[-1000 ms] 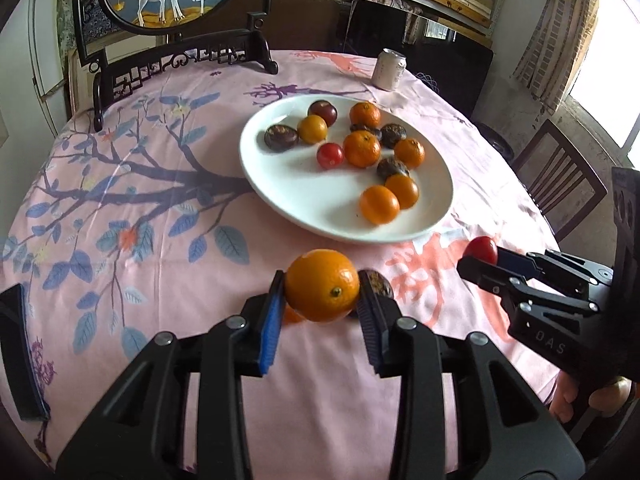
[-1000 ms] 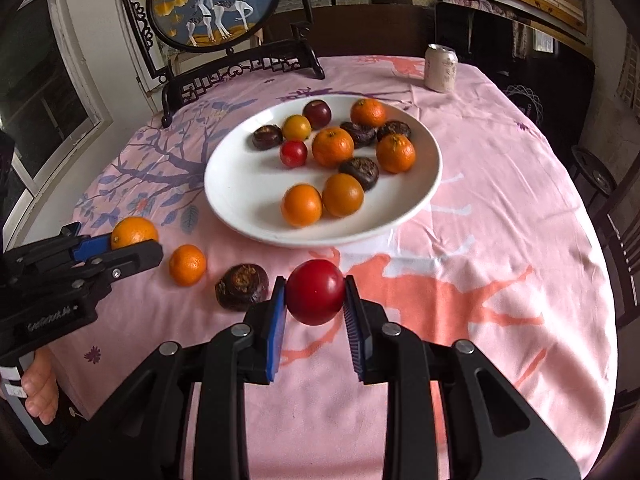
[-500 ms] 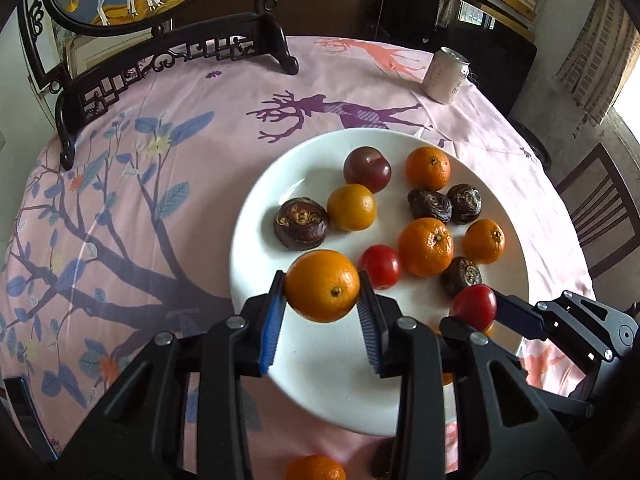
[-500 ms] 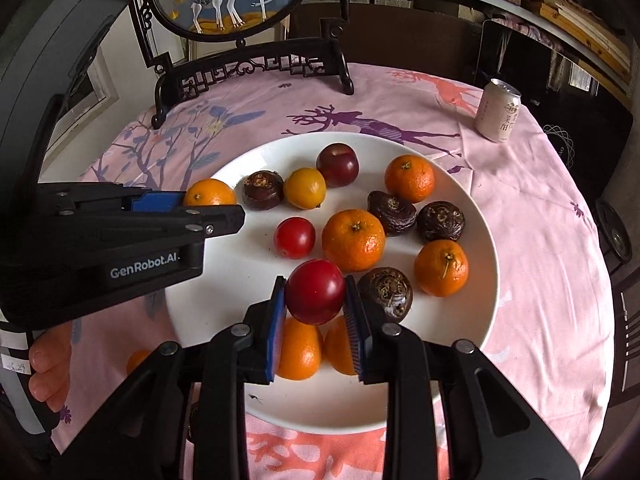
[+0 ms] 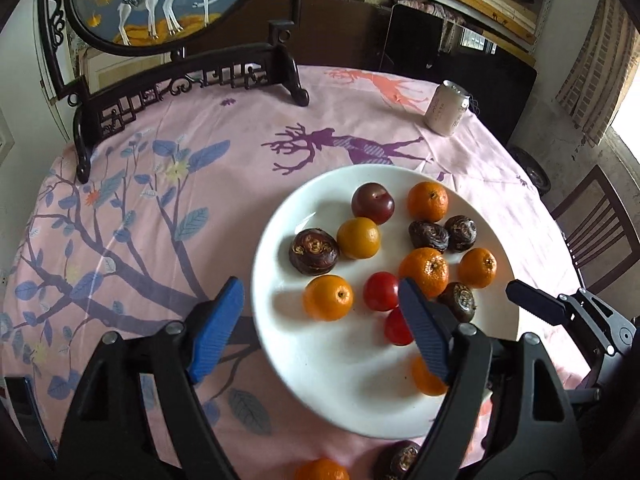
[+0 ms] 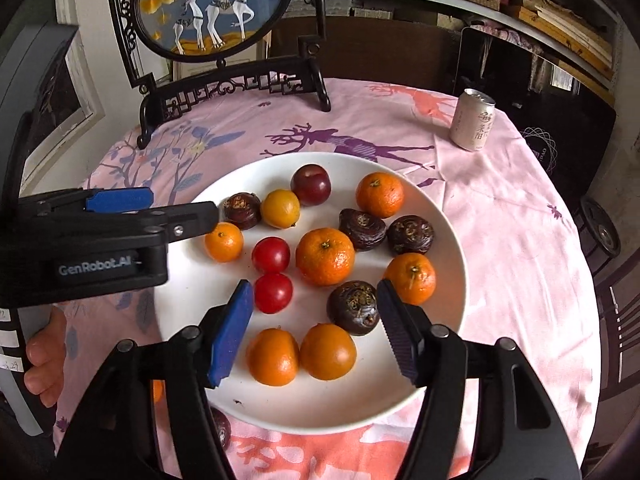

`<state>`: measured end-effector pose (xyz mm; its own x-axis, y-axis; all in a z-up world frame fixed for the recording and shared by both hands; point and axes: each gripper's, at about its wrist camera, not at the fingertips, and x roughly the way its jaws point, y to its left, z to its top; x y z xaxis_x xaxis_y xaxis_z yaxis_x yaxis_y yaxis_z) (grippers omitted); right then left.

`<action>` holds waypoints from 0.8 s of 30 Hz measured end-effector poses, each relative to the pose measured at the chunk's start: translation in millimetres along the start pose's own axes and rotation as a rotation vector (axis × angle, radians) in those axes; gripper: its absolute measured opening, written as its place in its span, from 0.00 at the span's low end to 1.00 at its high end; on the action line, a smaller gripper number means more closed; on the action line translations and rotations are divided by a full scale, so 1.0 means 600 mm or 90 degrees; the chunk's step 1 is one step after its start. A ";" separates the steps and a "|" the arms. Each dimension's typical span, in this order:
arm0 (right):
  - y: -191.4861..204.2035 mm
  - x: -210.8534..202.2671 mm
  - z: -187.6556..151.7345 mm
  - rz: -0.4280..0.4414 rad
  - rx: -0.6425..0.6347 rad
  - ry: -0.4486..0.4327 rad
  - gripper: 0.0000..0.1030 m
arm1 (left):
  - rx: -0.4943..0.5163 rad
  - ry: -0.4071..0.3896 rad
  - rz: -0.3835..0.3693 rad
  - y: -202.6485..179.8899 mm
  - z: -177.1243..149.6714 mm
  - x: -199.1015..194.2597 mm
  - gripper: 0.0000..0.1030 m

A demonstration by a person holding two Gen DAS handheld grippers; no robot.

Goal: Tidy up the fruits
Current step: 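Lower the tomato and mandarin onto the white plate and open both tools, then withdraw both tools from the plate toward the last two fruits, then grasp the last dark brown fruit with the right tool while the left tool grasps the mandarin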

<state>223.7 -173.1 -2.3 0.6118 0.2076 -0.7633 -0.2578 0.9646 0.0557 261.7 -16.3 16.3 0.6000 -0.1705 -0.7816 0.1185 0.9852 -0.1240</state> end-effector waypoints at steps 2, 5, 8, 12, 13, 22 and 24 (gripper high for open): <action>-0.006 -0.029 -0.007 0.003 0.013 -0.014 0.63 | 0.005 -0.016 0.014 -0.003 -0.013 -0.033 0.84; -0.005 -0.067 -0.030 -0.001 0.026 -0.023 0.63 | 0.013 -0.043 0.027 -0.010 -0.050 -0.081 0.85; 0.004 -0.100 -0.066 -0.007 0.039 -0.032 0.63 | 0.000 -0.062 0.029 -0.007 -0.098 -0.118 0.88; 0.015 -0.123 -0.124 -0.018 0.057 -0.031 0.63 | -0.009 -0.060 0.034 0.001 -0.164 -0.140 0.89; 0.018 -0.124 -0.136 -0.016 0.063 -0.024 0.64 | -0.011 -0.059 0.037 0.005 -0.180 -0.143 0.90; 0.046 -0.114 -0.190 0.008 0.084 0.018 0.75 | -0.058 -0.018 0.045 0.056 -0.253 -0.137 0.91; 0.060 -0.106 -0.194 0.016 0.073 0.026 0.75 | -0.064 -0.014 0.049 0.062 -0.256 -0.135 0.91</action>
<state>88.7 -170.3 -26.6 0.5741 0.2281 -0.7864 -0.1847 0.9717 0.1470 96.0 37.0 -18.6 0.6220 -0.0933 -0.7774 -0.0079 0.9921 -0.1253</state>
